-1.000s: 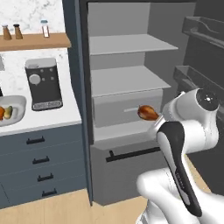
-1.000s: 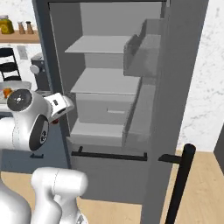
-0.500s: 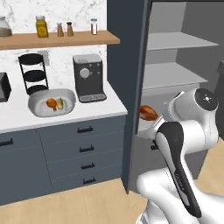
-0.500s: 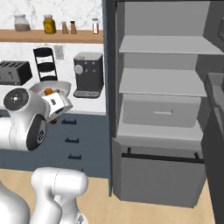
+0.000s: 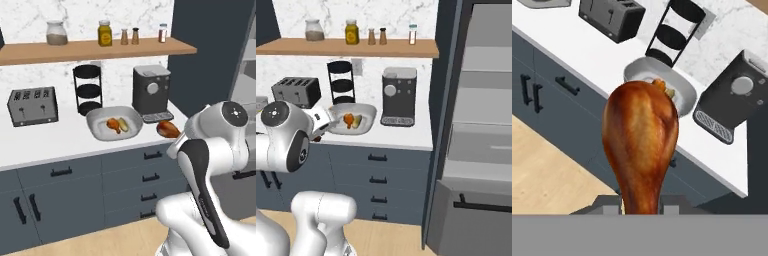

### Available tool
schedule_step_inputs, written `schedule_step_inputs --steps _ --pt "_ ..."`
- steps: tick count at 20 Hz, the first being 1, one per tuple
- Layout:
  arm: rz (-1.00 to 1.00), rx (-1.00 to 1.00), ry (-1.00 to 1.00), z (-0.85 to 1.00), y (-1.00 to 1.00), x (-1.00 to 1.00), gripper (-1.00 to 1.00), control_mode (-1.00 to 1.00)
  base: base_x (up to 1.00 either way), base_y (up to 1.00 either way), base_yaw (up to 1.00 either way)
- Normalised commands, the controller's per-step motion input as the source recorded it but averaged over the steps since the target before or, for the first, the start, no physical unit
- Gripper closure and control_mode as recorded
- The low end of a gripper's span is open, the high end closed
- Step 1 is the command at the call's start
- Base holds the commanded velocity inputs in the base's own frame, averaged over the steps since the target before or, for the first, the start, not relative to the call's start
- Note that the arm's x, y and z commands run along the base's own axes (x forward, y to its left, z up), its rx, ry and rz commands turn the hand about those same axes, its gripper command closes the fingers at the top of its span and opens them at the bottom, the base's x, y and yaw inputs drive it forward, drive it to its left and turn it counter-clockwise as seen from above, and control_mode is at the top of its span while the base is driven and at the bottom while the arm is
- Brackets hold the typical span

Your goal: Place one cucumber and one chicken drumstick in each tupperware on the nearby counter, to pack two identical lunches.

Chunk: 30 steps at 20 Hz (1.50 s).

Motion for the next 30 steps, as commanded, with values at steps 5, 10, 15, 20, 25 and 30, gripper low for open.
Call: schedule_step_inputs --steps 5,10,15,20,25,30 --pt "0.00 0.00 0.00 0.00 0.00 0.00 1.00 1.00 0.21 1.00 0.00" --pt "0.00 0.00 0.00 0.00 0.00 0.00 1.00 1.00 0.36 1.00 0.00" --pt "0.00 0.00 0.00 0.00 0.00 0.00 1.00 1.00 0.66 1.00 0.00" --pt "0.00 0.00 0.00 0.00 0.00 0.00 1.00 1.00 0.76 1.00 -0.02" --pt "0.00 0.00 0.00 0.00 0.00 0.00 1.00 1.00 0.75 1.00 -0.04" --pt "-0.04 -0.12 0.11 -0.36 0.55 0.37 1.00 -1.00 0.29 0.40 -0.02"
